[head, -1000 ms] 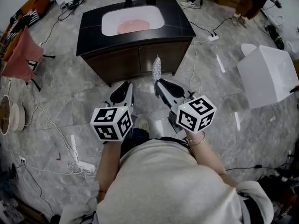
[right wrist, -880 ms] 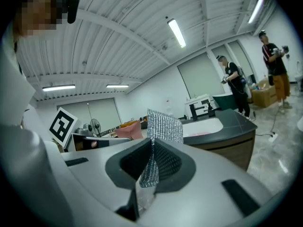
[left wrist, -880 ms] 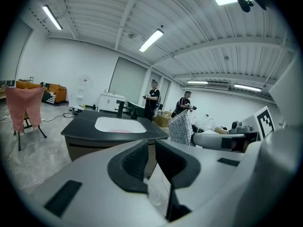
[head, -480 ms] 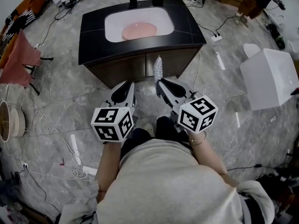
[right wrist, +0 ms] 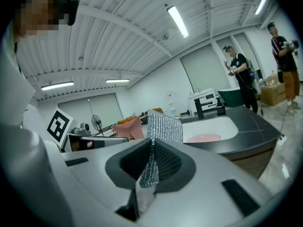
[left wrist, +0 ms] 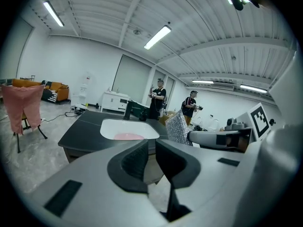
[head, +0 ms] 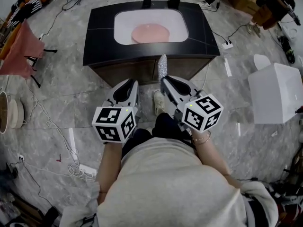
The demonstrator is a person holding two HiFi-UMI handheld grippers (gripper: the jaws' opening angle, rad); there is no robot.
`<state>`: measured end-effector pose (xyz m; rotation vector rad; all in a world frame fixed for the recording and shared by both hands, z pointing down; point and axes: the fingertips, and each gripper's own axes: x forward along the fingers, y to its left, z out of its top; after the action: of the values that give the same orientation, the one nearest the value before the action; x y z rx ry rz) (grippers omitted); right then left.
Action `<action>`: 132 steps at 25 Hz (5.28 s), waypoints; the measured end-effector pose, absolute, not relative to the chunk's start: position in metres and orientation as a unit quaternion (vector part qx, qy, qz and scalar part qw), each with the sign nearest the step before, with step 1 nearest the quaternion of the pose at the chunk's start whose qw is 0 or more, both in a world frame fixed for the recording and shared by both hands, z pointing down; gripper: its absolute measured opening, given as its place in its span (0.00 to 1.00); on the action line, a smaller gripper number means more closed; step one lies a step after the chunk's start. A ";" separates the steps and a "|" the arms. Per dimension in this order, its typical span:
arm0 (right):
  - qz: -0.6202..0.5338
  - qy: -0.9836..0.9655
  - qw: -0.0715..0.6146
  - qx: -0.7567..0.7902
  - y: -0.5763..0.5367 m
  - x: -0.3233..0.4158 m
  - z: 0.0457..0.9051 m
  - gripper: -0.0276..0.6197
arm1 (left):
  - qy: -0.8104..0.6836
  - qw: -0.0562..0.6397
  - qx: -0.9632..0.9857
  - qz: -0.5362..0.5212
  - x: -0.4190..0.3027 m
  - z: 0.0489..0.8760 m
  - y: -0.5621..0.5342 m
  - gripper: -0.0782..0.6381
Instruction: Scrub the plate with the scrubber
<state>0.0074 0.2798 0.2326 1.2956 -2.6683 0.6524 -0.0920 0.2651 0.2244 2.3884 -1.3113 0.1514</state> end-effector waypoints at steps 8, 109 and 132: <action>0.209 -0.895 0.047 0.391 0.195 0.012 0.227 0.09 | -0.510 0.172 0.843 0.023 -0.091 0.209 0.190 0.16; 0.337 -0.846 0.231 0.343 -0.114 0.037 0.373 0.09 | -0.436 0.401 0.786 0.176 -0.073 0.389 -0.136 0.15; 0.343 -0.849 0.294 0.274 -0.131 0.032 0.434 0.09 | -0.488 0.425 0.728 0.227 -0.081 0.461 -0.177 0.16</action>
<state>0.0318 -0.1314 0.4345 0.7294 -2.2613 0.9121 -0.0806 -0.1774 0.4614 1.8212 -1.2194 0.5665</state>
